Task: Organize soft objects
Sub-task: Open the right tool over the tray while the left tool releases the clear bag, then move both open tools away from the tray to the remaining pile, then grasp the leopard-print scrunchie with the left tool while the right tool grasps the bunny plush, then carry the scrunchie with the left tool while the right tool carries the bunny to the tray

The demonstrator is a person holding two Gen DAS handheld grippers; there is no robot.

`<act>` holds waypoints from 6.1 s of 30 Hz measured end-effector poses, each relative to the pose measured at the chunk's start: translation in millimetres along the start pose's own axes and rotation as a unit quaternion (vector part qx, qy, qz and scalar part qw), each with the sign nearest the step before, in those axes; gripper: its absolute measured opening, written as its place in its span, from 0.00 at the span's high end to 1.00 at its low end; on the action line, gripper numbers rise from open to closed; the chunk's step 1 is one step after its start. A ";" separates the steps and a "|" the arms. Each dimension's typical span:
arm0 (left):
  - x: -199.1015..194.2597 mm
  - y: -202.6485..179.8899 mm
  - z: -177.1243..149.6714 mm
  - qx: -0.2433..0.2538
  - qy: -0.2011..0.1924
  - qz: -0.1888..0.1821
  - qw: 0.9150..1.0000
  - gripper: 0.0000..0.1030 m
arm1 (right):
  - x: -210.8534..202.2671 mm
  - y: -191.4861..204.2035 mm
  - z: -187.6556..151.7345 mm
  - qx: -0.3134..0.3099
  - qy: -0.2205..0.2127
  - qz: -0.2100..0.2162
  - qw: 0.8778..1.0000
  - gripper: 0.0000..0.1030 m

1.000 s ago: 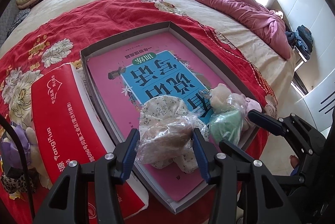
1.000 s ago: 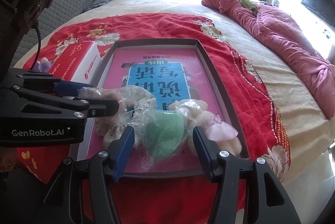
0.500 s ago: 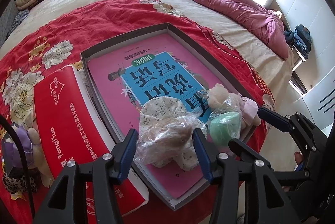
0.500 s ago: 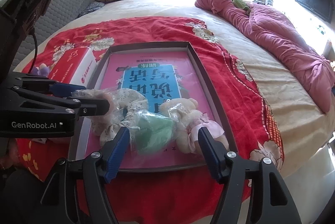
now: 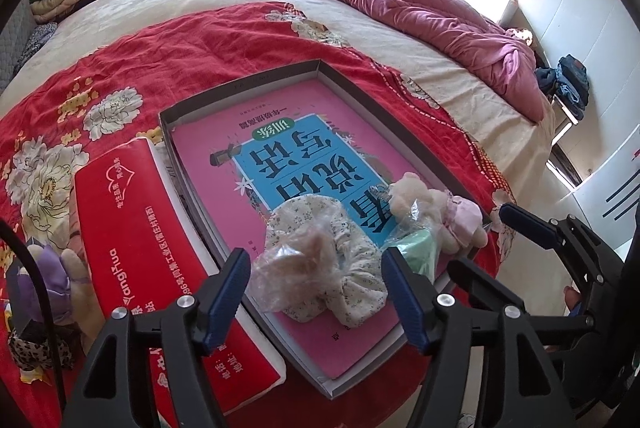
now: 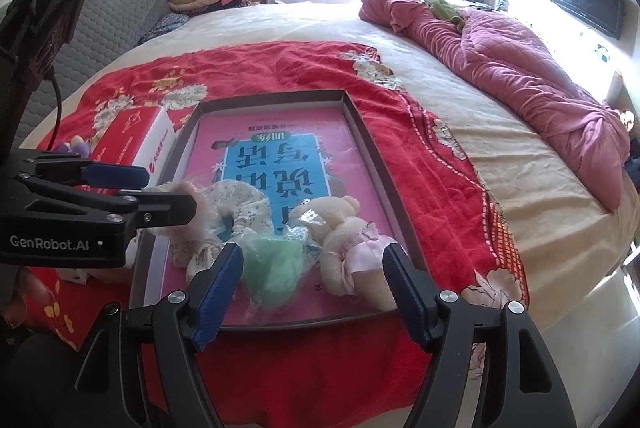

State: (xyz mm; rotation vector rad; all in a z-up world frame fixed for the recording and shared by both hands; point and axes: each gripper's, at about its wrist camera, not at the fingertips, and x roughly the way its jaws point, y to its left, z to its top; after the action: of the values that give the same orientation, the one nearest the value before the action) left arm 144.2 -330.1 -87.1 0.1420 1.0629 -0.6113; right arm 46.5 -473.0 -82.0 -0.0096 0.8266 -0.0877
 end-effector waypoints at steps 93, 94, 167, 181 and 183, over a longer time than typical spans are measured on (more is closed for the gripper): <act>-182.9 227.3 -147.8 -0.176 -0.091 0.118 0.973 0.28 | -31.9 261.9 56.2 -0.212 -0.044 0.110 0.970 0.25; -180.5 228.8 -147.5 -0.177 -0.088 0.117 0.973 0.28 | -29.5 262.6 56.3 -0.213 -0.042 0.111 0.970 0.25; -166.3 217.0 -118.3 -0.149 -0.093 0.090 0.980 0.87 | -10.8 278.0 74.0 -0.218 -0.016 0.198 0.955 0.67; -235.0 158.0 -109.1 -0.118 -0.145 0.129 0.974 0.87 | -98.7 236.0 80.3 -0.179 -0.085 0.191 0.961 0.67; -241.3 149.1 -105.9 -0.111 -0.151 0.131 0.974 0.87 | -110.6 225.6 81.4 -0.171 -0.095 0.188 0.962 0.67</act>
State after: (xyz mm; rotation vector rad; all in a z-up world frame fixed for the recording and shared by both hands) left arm 60.0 -68.2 39.4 -0.0079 0.7941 -0.2609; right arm 48.5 -241.4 44.7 -0.1845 0.6305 0.4102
